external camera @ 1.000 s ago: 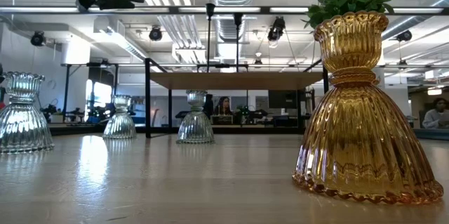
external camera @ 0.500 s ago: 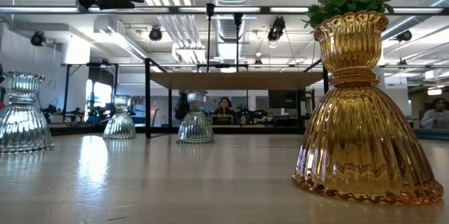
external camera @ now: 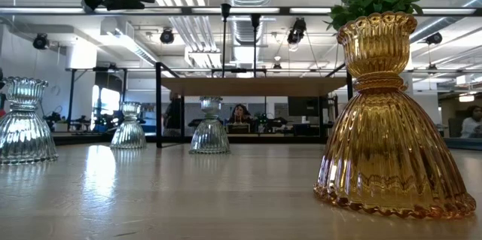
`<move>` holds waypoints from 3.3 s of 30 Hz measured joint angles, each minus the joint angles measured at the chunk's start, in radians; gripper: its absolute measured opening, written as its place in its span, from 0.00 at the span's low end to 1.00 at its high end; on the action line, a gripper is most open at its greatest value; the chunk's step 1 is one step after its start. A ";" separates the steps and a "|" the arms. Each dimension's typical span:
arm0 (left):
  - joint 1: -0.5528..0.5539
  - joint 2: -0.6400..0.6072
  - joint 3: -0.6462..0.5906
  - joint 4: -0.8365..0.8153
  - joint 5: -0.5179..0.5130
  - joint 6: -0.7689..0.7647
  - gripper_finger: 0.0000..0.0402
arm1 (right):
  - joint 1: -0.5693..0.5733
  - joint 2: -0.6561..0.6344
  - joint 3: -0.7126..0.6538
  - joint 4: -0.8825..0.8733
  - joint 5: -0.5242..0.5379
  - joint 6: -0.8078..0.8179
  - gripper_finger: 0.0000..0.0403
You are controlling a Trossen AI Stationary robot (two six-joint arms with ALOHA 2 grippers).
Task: Pick & Place candle stick holders
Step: Put the black candle holder on the shelf
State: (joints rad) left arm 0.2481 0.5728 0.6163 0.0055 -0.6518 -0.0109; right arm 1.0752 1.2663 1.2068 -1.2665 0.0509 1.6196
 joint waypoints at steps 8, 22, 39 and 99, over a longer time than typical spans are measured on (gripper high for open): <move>0.000 0.000 0.000 0.000 0.000 0.002 0.53 | 0.000 0.000 -0.043 0.024 -0.003 0.017 0.25; 0.000 0.000 0.000 0.000 0.000 -0.002 0.53 | -0.001 0.000 -0.120 0.144 -0.007 0.031 0.14; 0.000 0.049 0.026 -0.002 0.322 -0.022 0.53 | -0.200 -0.052 0.196 -0.113 -0.007 -0.164 0.03; -0.127 0.929 0.732 -0.175 1.161 0.000 0.53 | -1.106 0.560 1.147 -0.306 -0.270 -1.664 0.03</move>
State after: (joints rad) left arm 0.1211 1.5016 1.3484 -0.1696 0.5093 -0.0109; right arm -0.0306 1.8264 2.3539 -1.5725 -0.2195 -0.0445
